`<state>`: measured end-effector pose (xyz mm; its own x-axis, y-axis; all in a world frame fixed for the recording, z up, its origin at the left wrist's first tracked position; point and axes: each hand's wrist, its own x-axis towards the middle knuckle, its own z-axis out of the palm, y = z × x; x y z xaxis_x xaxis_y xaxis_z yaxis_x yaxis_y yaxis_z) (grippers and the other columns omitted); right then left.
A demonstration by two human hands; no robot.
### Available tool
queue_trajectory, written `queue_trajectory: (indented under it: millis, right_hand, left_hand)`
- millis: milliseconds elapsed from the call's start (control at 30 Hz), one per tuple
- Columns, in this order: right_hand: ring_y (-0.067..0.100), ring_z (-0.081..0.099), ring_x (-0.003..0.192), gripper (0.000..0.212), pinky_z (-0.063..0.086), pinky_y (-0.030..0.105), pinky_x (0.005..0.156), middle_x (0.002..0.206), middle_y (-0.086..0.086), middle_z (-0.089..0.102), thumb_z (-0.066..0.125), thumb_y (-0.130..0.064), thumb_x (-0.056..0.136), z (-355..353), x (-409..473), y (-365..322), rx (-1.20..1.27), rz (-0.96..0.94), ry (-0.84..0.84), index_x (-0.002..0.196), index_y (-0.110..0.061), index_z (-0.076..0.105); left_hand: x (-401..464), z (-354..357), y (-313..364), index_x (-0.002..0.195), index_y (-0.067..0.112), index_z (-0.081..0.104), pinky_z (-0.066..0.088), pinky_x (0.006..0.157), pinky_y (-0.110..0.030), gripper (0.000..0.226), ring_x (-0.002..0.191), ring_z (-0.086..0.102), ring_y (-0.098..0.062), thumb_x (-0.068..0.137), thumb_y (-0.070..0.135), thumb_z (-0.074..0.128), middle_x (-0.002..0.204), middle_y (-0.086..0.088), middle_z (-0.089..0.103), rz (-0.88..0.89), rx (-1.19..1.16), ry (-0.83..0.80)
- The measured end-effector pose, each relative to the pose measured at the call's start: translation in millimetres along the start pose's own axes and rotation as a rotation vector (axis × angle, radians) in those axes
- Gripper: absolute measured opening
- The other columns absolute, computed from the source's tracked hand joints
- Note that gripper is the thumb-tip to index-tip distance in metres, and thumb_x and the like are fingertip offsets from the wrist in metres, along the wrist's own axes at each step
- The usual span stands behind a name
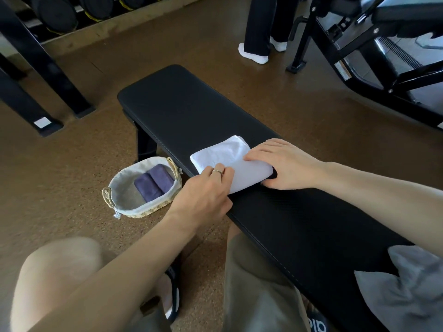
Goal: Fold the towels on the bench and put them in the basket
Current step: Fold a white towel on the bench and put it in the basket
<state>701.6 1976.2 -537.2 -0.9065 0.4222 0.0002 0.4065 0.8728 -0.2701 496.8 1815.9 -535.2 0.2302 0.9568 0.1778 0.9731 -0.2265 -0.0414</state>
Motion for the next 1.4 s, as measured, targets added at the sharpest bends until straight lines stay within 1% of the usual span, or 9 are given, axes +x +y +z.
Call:
queue_trajectory:
  millis: [233,333,467,733,800,933,1033,1167,1400]
  right_hand:
    - [0.006,0.066,0.095,0.022,0.055,0.04,0.09,0.098,-0.014,0.071,0.077,-0.043,0.082,-14.8,26.3,-7.8,0.497,0.304,-0.162,0.102,-0.036,0.071]
    - [0.023,0.066,0.097,0.041,0.052,0.044,0.09,0.101,0.002,0.071,0.073,-0.056,0.079,-16.8,38.7,-2.8,0.544,0.391,-0.221,0.1,-0.021,0.072]
    - [0.033,0.064,0.092,0.09,0.039,0.036,0.075,0.101,0.013,0.068,0.061,-0.083,0.068,-14.2,54.4,-0.9,0.582,0.5,-0.258,0.11,-0.004,0.066]
    - [0.022,0.044,0.075,0.052,0.026,0.032,0.06,0.069,-0.005,0.042,0.047,-0.069,0.092,10.6,76.1,-24.5,0.572,0.743,-0.047,0.064,-0.025,0.04]
    - [0.021,0.046,0.078,0.047,0.027,0.032,0.059,0.072,-0.005,0.045,0.05,-0.065,0.091,15.3,80.7,-28.8,0.575,0.788,-0.018,0.067,-0.025,0.042]
    - [0.018,0.058,0.08,0.042,0.035,0.03,0.063,0.082,-0.002,0.057,0.054,-0.06,0.092,15.9,79.6,-32.3,0.597,0.809,-0.021,0.083,-0.018,0.058]
    - [0.02,0.059,0.086,0.049,0.036,0.03,0.064,0.089,-0.001,0.057,0.055,-0.061,0.091,15.5,75.5,-34.6,0.617,0.825,-0.052,0.101,-0.013,0.059]
    - [0.019,0.061,0.09,0.055,0.039,0.031,0.068,0.098,0.002,0.062,0.057,-0.06,0.09,17.7,69.0,-46.6,0.657,0.831,-0.112,0.112,-0.01,0.062]
    - [0.018,0.065,0.077,0.045,0.044,0.031,0.07,0.089,0.006,0.069,0.059,-0.056,0.091,12.5,57.9,-84.1,0.653,0.817,-0.274,0.101,-0.012,0.064]
  left_hand:
    - [1.7,-25.5,-37.5,0.113,0.016,0.04,0.045,0.063,-0.04,0.025,0.072,0.057,-0.027,0.096,0.034,0.043,0.087,-0.001,0.052,-0.067,-0.129,-0.203]
    - [-0.9,-23.5,-46.7,0.131,0.023,0.04,0.049,0.08,-0.04,0.043,0.09,0.06,-0.026,0.098,0.048,0.051,0.108,0.002,0.058,-0.207,-0.369,-0.233]
    - [2.4,-7.5,-53.8,0.119,0.026,0.051,0.047,0.08,-0.036,0.031,0.094,0.057,-0.017,0.1,0.049,0.053,0.106,0.004,0.059,-0.373,-0.588,-0.143]
    - [20.1,19.7,-61.3,0.097,0.012,0.058,0.056,0.071,-0.043,0.048,0.083,0.065,-0.022,0.096,0.059,0.054,0.087,-0.001,0.062,-0.908,-0.863,-0.039]
    - [22.6,21.8,-63.2,0.104,0.008,0.058,0.061,0.076,-0.053,0.054,0.083,0.071,-0.029,0.093,0.061,0.056,0.092,-0.006,0.065,-1.02,-0.979,-0.065]
    - [20.6,22.1,-58.2,0.121,0.013,0.05,0.063,0.065,-0.039,0.056,0.076,0.067,-0.023,0.092,0.06,0.06,0.107,-0.01,0.063,-1.218,-1.247,-0.139]
    - [18.5,18.4,-55.8,0.135,0.015,0.043,0.064,0.077,-0.043,0.066,0.092,0.068,-0.023,0.09,0.056,0.068,0.116,-0.006,0.059,-1.347,-1.511,-0.169]
    - [7.5,8.5,-54.0,0.124,0.021,0.055,0.06,0.088,-0.043,0.042,0.106,0.063,-0.023,0.092,0.042,0.071,0.114,-0.008,0.059,-1.365,-1.717,-0.205]
    - [-23.0,-4.6,-58.5,0.13,0.019,0.053,0.062,0.086,-0.045,0.053,0.109,0.069,-0.026,0.086,0.032,0.079,0.124,-0.012,0.065,-1.347,-1.78,-0.074]
